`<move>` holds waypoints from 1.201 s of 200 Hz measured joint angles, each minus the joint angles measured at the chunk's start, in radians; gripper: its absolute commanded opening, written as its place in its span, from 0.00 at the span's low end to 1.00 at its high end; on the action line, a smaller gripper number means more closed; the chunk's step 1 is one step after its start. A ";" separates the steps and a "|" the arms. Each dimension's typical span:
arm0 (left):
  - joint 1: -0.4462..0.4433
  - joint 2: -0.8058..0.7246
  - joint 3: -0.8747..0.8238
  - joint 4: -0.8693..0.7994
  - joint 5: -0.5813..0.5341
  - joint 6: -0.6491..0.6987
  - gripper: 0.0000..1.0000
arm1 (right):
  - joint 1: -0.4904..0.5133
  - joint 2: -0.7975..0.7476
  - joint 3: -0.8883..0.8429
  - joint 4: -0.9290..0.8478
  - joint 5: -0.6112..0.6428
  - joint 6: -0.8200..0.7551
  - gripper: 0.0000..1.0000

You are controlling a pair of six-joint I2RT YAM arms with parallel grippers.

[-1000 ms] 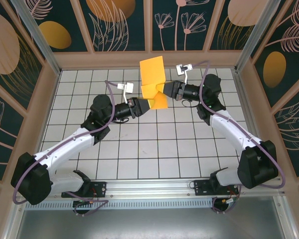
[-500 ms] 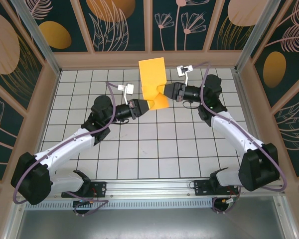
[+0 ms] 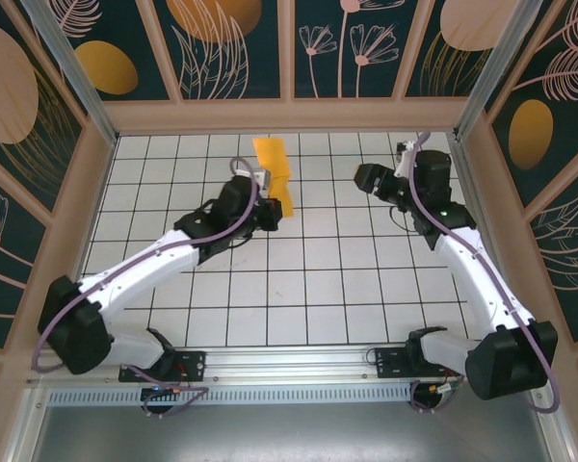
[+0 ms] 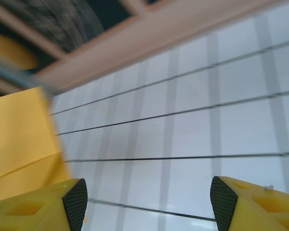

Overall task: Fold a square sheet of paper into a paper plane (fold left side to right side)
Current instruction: Turn over the paper at the center of the table.

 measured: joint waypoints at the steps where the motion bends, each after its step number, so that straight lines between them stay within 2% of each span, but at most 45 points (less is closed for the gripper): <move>1: -0.005 0.009 0.008 -0.014 -0.013 0.001 0.00 | -0.002 0.000 -0.001 -0.004 0.006 -0.002 0.72; 21: -0.069 0.139 0.134 -0.216 -0.208 -0.014 0.00 | -0.047 -0.019 -0.044 -0.076 0.160 -0.019 0.73; 43: -0.114 0.266 0.217 -0.405 -0.351 -0.069 0.00 | -0.097 -0.060 -0.103 -0.112 0.249 -0.026 0.73; 61: -0.138 0.360 0.275 -0.537 -0.425 -0.119 0.00 | -0.135 -0.095 -0.137 -0.123 0.279 -0.029 0.73; 90: -0.163 0.514 0.388 -0.716 -0.484 -0.199 0.00 | -0.173 -0.128 -0.172 -0.122 0.286 -0.031 0.73; 108: -0.170 0.593 0.449 -0.787 -0.486 -0.224 0.00 | -0.180 -0.129 -0.195 -0.118 0.274 -0.030 0.73; 145: -0.175 0.743 0.561 -0.889 -0.456 -0.238 0.09 | -0.189 -0.129 -0.241 -0.114 0.236 -0.030 0.73; 173: -0.175 0.817 0.628 -0.914 -0.398 -0.220 0.22 | -0.193 -0.129 -0.254 -0.106 0.210 -0.031 0.73; 222: -0.176 0.918 0.779 -0.905 -0.253 -0.138 0.36 | -0.197 -0.128 -0.263 -0.097 0.175 -0.031 0.73; 240: -0.176 0.964 0.842 -0.906 -0.222 -0.108 0.47 | -0.197 -0.127 -0.263 -0.093 0.157 -0.031 0.73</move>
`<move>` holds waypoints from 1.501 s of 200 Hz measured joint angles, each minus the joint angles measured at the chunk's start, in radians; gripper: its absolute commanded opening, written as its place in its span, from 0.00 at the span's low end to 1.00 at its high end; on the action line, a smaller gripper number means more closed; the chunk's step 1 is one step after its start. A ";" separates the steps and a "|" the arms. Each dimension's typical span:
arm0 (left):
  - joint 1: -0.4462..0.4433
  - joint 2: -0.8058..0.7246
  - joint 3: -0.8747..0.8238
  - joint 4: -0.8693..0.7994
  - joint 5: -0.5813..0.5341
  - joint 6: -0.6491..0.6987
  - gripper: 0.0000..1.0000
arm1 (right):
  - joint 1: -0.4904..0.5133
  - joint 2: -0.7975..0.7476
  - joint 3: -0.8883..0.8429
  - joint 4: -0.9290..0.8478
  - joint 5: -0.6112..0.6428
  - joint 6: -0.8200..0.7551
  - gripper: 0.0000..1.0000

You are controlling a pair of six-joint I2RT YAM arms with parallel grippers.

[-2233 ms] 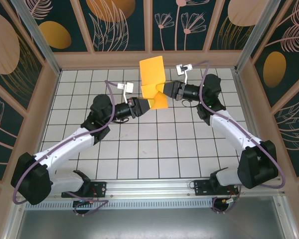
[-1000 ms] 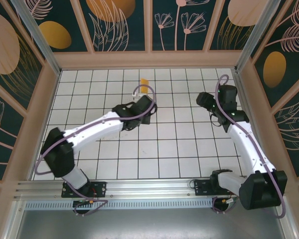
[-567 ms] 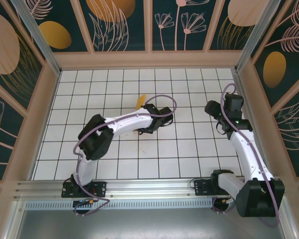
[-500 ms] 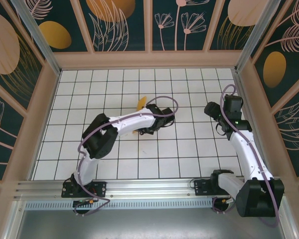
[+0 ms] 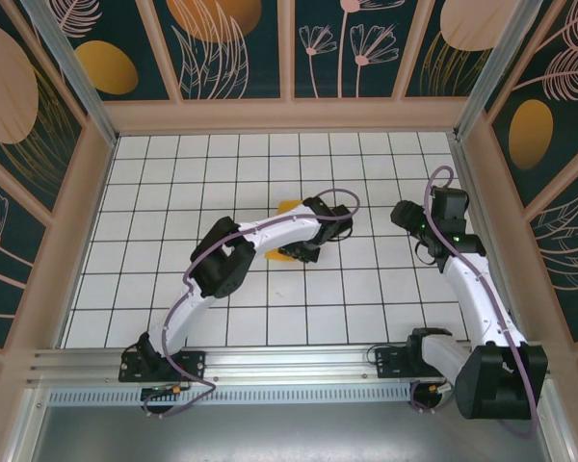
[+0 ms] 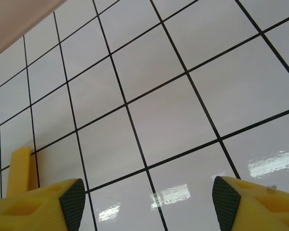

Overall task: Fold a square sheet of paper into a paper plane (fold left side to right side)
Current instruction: Turn over the paper at the center of the table, then rotate the paper at the center of the table.

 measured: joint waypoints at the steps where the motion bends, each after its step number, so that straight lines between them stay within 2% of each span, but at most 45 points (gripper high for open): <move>1: 0.000 0.002 0.002 -0.001 0.000 0.002 0.47 | 0.000 0.000 0.000 0.000 -0.001 0.000 0.73; 35: 0.005 0.013 0.071 0.001 0.061 0.058 0.64 | -0.001 0.028 -0.001 0.005 -0.050 -0.007 0.74; 70: 0.014 -0.043 0.040 0.138 0.188 0.111 0.72 | -0.001 0.072 -0.031 0.041 -0.144 -0.006 0.73; 101: 0.080 -0.285 -0.211 0.343 0.304 0.127 0.75 | 0.034 0.116 -0.057 0.113 -0.241 0.022 0.71; 133: 0.260 -0.602 -0.542 0.596 0.396 0.112 0.77 | 0.146 0.226 -0.051 0.222 -0.285 0.076 0.66; 162: 0.407 -0.763 -0.829 0.823 0.468 0.068 0.78 | 0.258 0.398 0.023 0.294 -0.292 0.126 0.63; 185: 0.471 -0.795 -0.999 0.958 0.537 0.030 0.78 | 0.327 0.549 0.137 0.328 -0.285 0.150 0.63; 209: 0.505 -0.796 -1.086 1.049 0.593 0.008 0.76 | 0.380 0.690 0.270 0.347 -0.276 0.160 0.62; 254: 0.539 -0.795 -1.132 1.201 0.692 -0.018 0.71 | 0.441 0.892 0.453 0.353 -0.276 0.171 0.60; 300: 0.540 -0.771 -1.132 1.260 0.732 -0.021 0.71 | 0.456 0.989 0.531 0.335 -0.257 0.174 0.59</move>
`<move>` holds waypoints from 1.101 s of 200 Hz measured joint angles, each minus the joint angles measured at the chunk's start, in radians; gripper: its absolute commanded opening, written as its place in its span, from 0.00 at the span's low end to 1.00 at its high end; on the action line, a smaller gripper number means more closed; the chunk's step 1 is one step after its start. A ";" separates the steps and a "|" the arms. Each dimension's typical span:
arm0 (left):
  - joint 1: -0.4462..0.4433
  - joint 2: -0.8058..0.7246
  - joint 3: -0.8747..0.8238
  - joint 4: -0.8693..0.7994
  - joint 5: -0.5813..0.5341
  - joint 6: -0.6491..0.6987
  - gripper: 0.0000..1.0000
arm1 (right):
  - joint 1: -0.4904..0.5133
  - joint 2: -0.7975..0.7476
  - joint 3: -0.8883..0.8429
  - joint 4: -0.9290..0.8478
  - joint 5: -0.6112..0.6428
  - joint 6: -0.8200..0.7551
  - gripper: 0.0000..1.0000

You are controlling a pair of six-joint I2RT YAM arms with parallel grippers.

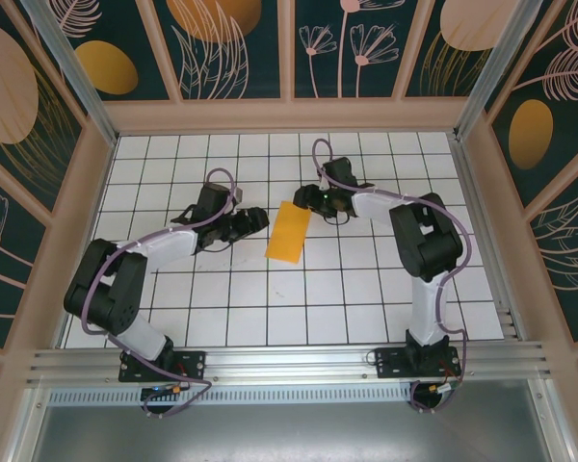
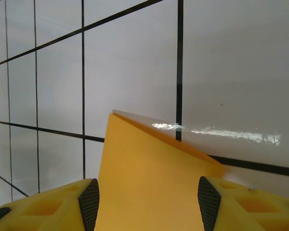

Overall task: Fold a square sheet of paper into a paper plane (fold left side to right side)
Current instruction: Rotate the paper at the center of the table.

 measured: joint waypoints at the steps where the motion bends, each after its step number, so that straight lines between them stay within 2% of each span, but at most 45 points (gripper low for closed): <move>1: 0.000 0.001 0.000 0.001 0.001 0.000 0.71 | 0.000 0.003 0.002 -0.002 0.000 0.000 0.59; 64: 0.000 0.017 0.000 0.009 0.016 0.000 0.69 | 0.003 0.072 0.070 -0.043 -0.004 -0.008 0.54; 157: 0.000 0.085 0.000 0.040 0.087 0.001 0.62 | 0.011 0.136 0.158 -0.101 -0.015 -0.101 0.33; 220: 0.000 0.157 0.000 0.050 0.116 0.001 0.58 | 0.035 0.176 0.218 -0.122 -0.031 -0.186 0.29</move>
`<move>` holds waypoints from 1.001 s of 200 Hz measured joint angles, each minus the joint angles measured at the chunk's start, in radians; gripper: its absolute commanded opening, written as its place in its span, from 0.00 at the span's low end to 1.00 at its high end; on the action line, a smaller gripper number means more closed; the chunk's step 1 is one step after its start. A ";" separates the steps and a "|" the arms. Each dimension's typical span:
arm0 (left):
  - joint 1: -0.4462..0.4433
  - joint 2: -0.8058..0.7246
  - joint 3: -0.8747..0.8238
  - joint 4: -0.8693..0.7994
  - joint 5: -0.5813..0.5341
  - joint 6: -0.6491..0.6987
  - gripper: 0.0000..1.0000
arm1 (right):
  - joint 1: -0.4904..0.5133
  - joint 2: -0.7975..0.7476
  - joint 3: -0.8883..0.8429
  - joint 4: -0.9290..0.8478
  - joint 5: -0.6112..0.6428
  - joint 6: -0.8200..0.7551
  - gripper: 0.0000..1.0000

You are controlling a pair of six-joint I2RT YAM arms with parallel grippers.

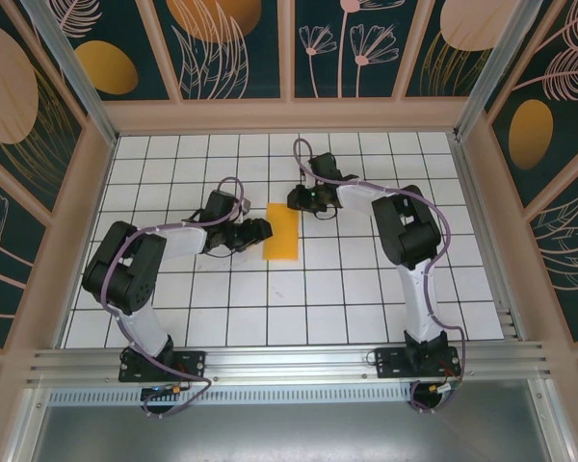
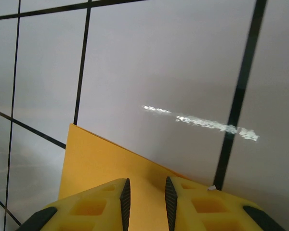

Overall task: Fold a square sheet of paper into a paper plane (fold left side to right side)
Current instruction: Rotate the paper at the center of the table.

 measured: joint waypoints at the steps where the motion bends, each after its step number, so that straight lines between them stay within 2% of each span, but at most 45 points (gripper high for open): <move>1: 0.000 0.000 0.000 0.000 0.000 0.000 0.58 | 0.000 0.001 0.001 -0.001 0.000 -0.002 0.29; 200: 0.009 0.055 0.023 0.019 0.045 0.008 0.41 | 0.017 0.007 0.006 -0.005 -0.019 -0.048 0.28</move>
